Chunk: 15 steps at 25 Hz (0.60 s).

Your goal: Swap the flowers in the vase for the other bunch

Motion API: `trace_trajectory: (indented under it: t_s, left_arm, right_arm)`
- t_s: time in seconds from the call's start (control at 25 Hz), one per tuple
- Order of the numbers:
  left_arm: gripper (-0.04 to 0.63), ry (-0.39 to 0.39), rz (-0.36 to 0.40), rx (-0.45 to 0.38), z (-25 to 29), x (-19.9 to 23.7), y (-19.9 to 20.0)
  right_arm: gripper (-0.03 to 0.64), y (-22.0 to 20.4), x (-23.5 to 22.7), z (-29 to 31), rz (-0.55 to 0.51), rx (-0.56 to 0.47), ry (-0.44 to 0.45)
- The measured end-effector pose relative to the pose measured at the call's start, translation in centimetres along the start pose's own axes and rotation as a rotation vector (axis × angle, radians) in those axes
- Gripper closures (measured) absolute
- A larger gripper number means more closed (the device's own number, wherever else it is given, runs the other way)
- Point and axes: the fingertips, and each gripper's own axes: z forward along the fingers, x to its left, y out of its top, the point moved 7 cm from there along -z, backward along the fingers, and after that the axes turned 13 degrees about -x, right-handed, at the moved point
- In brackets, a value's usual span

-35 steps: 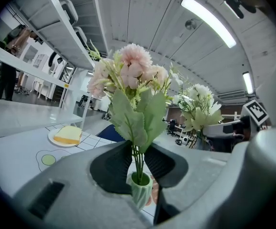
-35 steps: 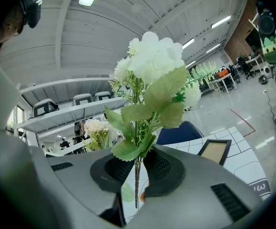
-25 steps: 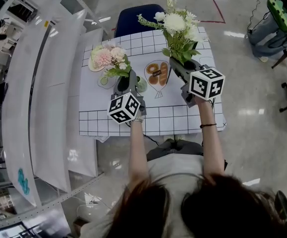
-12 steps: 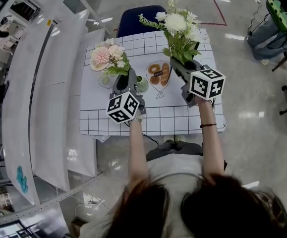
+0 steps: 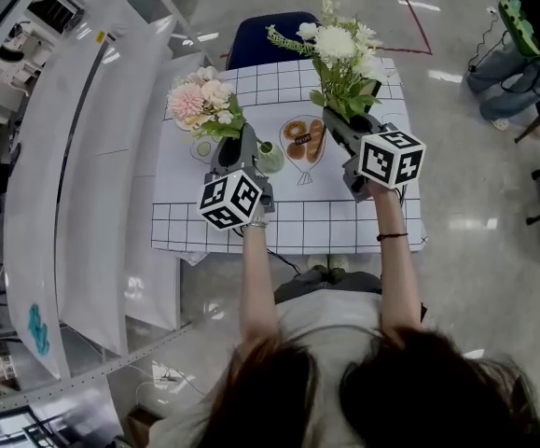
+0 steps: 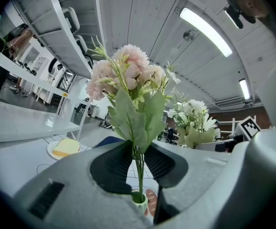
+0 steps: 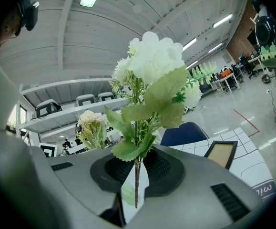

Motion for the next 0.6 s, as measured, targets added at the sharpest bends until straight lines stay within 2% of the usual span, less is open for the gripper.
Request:
trace_trajectory:
  t_s: [0.6]
  left_arm:
    - [0.511, 0.002, -0.009, -0.061, -0.3, 0.1, 2.1]
  right_arm:
    - [0.563, 0.0, 0.5, 0.5, 0.002, -0.001, 0.014]
